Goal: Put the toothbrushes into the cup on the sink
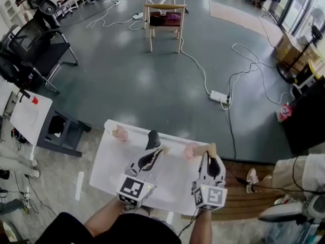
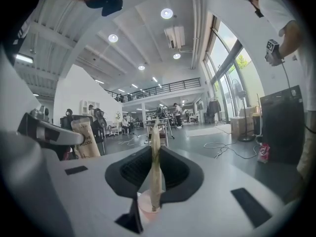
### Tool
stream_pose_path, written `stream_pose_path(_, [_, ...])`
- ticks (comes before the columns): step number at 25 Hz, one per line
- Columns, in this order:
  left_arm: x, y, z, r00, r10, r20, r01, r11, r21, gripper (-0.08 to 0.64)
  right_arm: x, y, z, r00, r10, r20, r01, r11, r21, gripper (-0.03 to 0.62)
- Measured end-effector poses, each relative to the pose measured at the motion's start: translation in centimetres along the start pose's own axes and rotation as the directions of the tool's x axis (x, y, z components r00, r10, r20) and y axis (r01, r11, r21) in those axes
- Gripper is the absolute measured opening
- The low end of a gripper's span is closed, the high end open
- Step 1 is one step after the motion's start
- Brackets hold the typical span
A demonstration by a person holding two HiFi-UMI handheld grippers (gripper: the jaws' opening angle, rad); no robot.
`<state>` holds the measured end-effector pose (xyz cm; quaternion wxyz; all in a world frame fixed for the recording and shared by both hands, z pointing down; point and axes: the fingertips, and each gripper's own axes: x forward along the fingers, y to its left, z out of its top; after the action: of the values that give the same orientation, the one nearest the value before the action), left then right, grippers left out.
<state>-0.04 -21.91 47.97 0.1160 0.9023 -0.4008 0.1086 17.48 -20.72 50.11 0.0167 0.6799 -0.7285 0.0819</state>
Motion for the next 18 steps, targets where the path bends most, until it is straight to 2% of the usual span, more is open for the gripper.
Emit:
stream_pose_path(7, [1.4, 0.3, -1.2, 0.999, -0.027, -0.033, 0.026, 0.999, -0.021, 0.006, 1.5, -0.7, -3.0, 0.998, -0.024, -0.053, 0.024, 1.0, -0.001, 0.052])
stream_pose_path(10, [2.2, 0.5, -1.2, 0.999, -0.041, -0.018, 0.041, 0.999, -0.006, 0.006, 1.9, -1.0, -4.0, 0.997, -0.038, -0.069, 0.038, 0.999, 0.007, 0.052])
stream_pose_path(18, [3.1, 0.5, -2.9, 0.996, -0.066, -0.056, 0.066, 0.998, -0.014, 0.006, 2.5, -1.4, -6.7, 0.993, -0.06, -0.102, 0.061, 0.998, 0.006, 0.052])
